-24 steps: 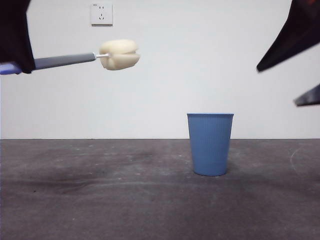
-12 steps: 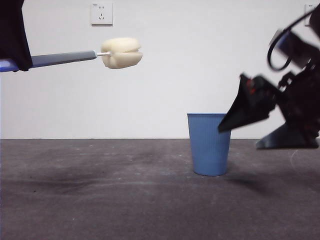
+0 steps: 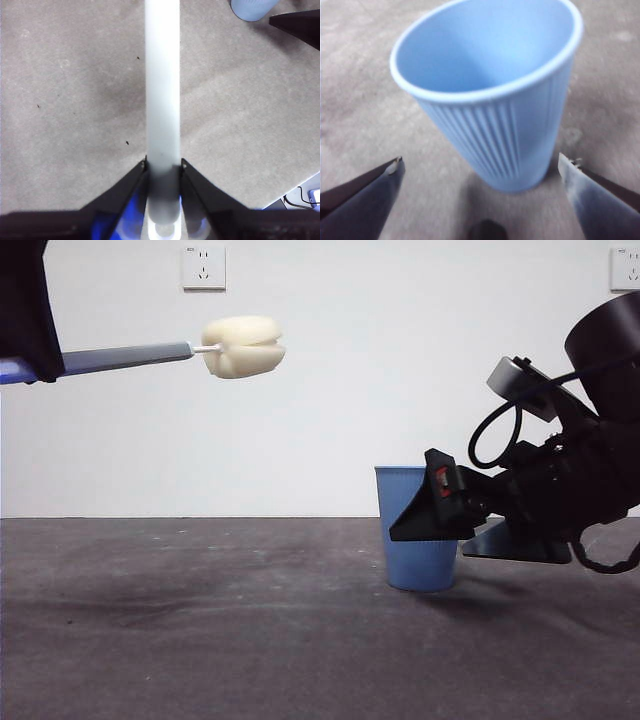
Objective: Pick up the cup brush,pick up the cup,insert the brush into the cup,clean the cup,put the cup brush back,put the cup back to the fixed position on the table
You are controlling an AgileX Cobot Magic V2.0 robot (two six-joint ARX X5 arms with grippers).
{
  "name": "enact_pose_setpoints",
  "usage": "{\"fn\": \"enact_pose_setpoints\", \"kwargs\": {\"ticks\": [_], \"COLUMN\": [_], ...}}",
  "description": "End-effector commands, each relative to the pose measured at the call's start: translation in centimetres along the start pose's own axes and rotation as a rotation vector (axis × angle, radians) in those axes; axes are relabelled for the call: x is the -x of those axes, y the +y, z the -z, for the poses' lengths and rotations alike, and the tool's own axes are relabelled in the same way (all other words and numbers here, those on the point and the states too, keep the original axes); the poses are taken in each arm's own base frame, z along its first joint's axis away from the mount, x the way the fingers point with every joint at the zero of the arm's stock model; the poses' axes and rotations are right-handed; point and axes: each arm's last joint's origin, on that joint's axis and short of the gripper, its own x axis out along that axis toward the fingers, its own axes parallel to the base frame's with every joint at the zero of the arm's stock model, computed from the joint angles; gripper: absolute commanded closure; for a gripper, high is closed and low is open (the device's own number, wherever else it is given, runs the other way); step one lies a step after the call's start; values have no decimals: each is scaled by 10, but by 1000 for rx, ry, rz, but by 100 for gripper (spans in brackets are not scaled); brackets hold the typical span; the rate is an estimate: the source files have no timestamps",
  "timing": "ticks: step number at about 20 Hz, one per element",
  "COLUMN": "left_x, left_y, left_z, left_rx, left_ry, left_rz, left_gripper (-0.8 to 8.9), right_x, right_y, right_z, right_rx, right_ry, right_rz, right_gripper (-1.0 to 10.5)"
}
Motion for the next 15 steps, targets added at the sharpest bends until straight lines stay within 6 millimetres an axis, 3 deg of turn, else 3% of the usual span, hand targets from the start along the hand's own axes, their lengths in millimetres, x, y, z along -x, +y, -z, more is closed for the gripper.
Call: {"fn": "enact_pose_setpoints", "kwargs": {"ticks": [1, 9, 13, 15], "left_x": [0, 0, 0, 0], "left_y": [0, 0, 0, 0], "left_z": [0, 0, 0, 0], "left_rx": [-6, -7, -7, -7], "left_ry": [-3, -4, -3, -4], "left_rz": [0, 0, 0, -2], "left_gripper": [822, 822, 822, 822], "right_x": [-3, -22, -34, -35], "right_y": [1, -2, -4, -5], "right_z": [6, 10, 8, 11], "right_rx": [9, -5, -33, -37], "right_ry": [-14, -54, -55, -44], "right_rz": [21, 28, 23, 26], "right_gripper": [384, 388, 473, 630]}}
